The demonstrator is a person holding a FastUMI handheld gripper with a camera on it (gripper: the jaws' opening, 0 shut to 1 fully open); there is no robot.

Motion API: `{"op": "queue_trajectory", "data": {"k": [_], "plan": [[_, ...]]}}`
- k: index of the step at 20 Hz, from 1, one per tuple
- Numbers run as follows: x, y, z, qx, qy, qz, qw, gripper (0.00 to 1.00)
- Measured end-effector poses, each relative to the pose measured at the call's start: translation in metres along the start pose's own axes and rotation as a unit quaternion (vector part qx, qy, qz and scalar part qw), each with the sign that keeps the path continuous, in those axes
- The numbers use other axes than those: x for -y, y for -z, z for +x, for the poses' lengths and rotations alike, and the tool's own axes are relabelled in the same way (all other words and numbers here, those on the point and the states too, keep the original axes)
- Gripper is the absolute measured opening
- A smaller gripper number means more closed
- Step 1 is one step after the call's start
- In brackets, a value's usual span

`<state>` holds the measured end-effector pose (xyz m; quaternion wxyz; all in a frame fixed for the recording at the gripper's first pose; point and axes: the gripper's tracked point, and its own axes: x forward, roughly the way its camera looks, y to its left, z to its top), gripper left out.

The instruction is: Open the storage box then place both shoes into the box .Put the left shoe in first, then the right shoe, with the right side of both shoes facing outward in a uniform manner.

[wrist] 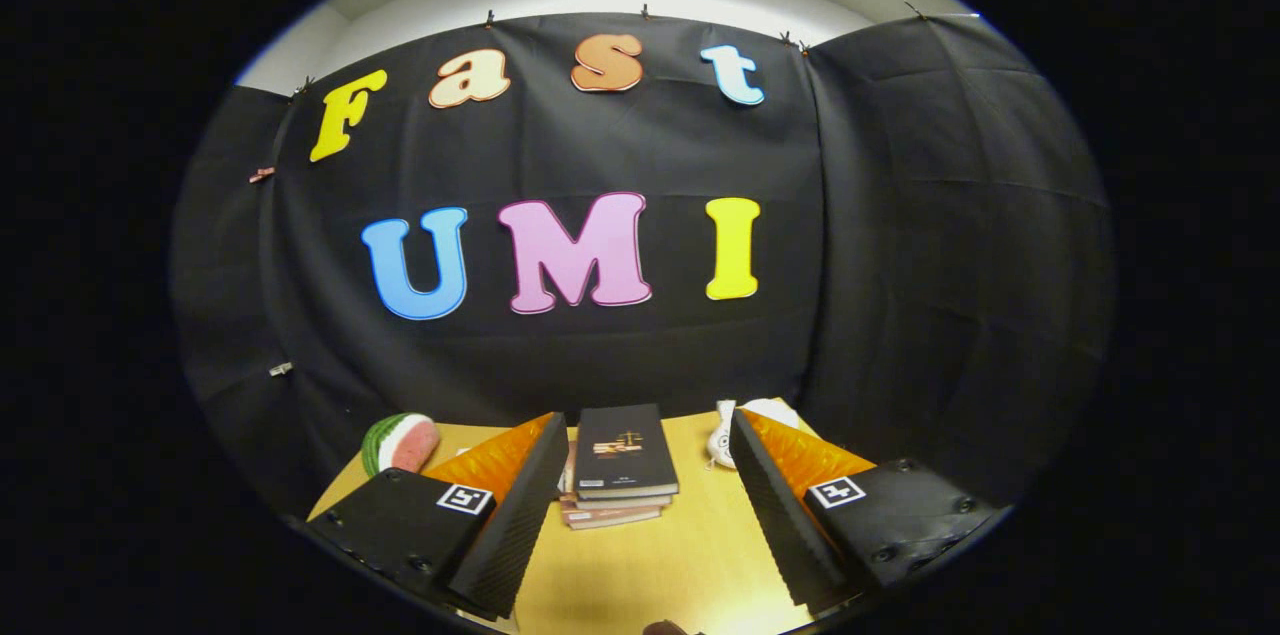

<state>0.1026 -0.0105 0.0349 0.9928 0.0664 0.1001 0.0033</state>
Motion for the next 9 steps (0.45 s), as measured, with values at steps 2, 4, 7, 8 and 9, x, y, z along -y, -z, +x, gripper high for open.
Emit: {"op": "queue_trajectory", "data": {"k": [2,4,7,8,9], "plan": [[0.013,0.008,0.0,-0.011,0.003,0.003,1.0,0.99],[0.019,0.014,0.006,-0.022,0.001,0.0,1.0,0.99],[0.019,0.014,0.01,-0.024,-0.005,-0.012,1.0,0.99],[0.018,0.014,0.012,-0.024,-0.01,-0.017,1.0,0.98],[0.015,0.015,0.012,-0.024,-0.016,-0.024,0.999,0.98]]}}
